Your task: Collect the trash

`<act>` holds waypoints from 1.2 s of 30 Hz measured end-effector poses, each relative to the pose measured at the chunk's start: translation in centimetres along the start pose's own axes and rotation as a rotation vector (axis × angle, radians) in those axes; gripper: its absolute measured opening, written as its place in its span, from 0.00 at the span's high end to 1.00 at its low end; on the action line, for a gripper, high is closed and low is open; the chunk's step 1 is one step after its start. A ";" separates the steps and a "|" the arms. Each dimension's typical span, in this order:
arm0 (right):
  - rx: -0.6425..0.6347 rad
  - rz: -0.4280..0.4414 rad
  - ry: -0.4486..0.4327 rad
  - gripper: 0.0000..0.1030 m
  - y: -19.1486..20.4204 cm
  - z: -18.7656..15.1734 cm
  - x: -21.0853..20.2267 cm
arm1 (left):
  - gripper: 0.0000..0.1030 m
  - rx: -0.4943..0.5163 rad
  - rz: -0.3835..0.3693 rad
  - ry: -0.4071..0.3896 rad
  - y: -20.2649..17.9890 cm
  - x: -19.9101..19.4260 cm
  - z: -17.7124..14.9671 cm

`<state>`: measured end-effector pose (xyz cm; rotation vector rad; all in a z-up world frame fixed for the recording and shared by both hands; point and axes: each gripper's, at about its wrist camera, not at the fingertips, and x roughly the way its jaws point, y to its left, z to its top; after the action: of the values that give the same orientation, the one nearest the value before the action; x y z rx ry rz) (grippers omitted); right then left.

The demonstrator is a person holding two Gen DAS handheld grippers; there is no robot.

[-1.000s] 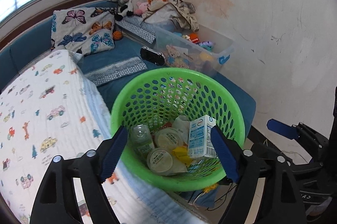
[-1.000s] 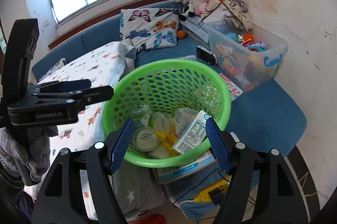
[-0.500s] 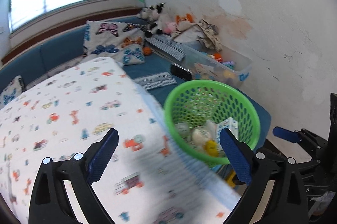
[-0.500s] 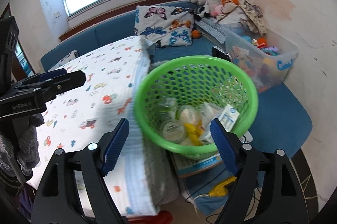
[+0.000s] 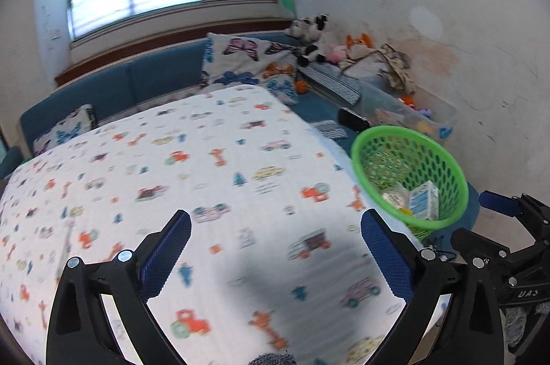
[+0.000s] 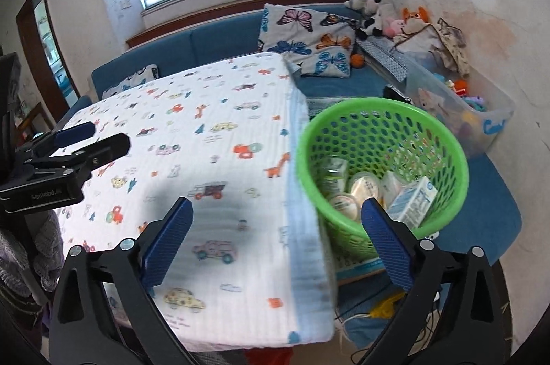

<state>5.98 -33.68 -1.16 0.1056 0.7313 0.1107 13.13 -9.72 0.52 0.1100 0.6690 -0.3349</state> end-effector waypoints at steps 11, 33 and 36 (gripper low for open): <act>-0.027 0.025 0.009 0.04 3.2 -0.3 0.8 | 0.07 -0.062 0.096 -0.031 4.3 -3.6 -2.6; -0.053 0.008 -0.023 0.04 5.0 -1.0 0.0 | 0.07 -0.113 0.161 -0.051 5.9 -5.5 -5.1; -0.055 0.008 -0.025 0.04 5.1 -1.0 0.0 | 0.07 -0.119 0.162 -0.055 6.0 -5.8 -5.3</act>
<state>4.95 -28.54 -1.20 0.0572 0.7024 0.1369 7.80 -1.38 -0.06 0.0412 0.6195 -0.1416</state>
